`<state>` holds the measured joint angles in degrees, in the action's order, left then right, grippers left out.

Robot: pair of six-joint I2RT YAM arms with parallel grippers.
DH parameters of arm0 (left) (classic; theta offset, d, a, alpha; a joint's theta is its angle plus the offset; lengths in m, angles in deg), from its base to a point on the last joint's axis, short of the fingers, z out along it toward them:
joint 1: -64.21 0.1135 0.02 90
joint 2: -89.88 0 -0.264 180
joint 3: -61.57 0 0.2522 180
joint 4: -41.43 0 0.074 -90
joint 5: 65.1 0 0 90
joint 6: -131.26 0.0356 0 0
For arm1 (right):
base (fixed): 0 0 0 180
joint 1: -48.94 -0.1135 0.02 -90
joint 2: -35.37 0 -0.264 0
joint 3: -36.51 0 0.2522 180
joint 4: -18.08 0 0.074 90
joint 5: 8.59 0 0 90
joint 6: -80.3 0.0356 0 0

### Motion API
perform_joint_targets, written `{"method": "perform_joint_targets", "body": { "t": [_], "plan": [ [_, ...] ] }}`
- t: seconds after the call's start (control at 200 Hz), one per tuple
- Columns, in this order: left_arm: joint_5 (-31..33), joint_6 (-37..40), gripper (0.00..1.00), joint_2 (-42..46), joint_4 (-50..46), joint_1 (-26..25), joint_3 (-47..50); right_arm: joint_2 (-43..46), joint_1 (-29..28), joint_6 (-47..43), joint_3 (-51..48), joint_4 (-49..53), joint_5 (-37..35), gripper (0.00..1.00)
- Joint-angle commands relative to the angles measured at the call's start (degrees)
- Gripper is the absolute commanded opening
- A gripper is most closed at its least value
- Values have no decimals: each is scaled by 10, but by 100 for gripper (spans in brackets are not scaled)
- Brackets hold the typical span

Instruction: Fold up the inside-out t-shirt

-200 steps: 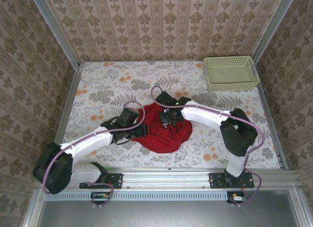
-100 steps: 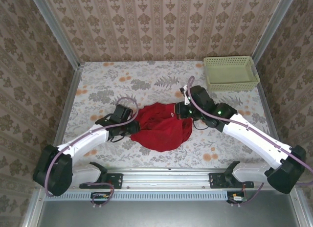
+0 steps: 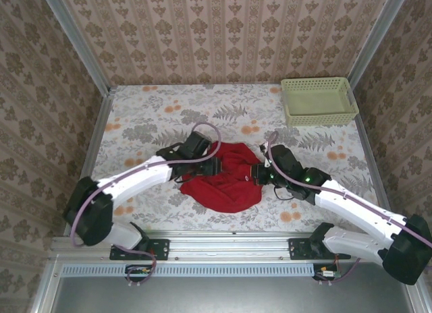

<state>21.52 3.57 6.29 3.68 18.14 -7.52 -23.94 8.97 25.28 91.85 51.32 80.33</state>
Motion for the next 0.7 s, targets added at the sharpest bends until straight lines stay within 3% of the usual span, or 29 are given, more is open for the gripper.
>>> {"method": "perform_joint_targets", "body": {
  "t": [0.0,0.38,0.445,0.635,0.695],
  "plan": [
    [-7,10,53,-30,0,-7,-26,14,-1,15,-10,-26,-15,0],
    [19,18,35,-100,11,-5,-47,7,-1,11,-16,-39,-11,0],
    [23,24,29,-107,8,-4,-57,5,-1,10,-15,-37,-13,0],
    [44,49,1,-95,-40,3,-96,3,-1,2,4,-6,-42,0],
    [60,66,0,-76,-72,4,-120,2,-1,-7,19,9,-53,0]
  ]
}}
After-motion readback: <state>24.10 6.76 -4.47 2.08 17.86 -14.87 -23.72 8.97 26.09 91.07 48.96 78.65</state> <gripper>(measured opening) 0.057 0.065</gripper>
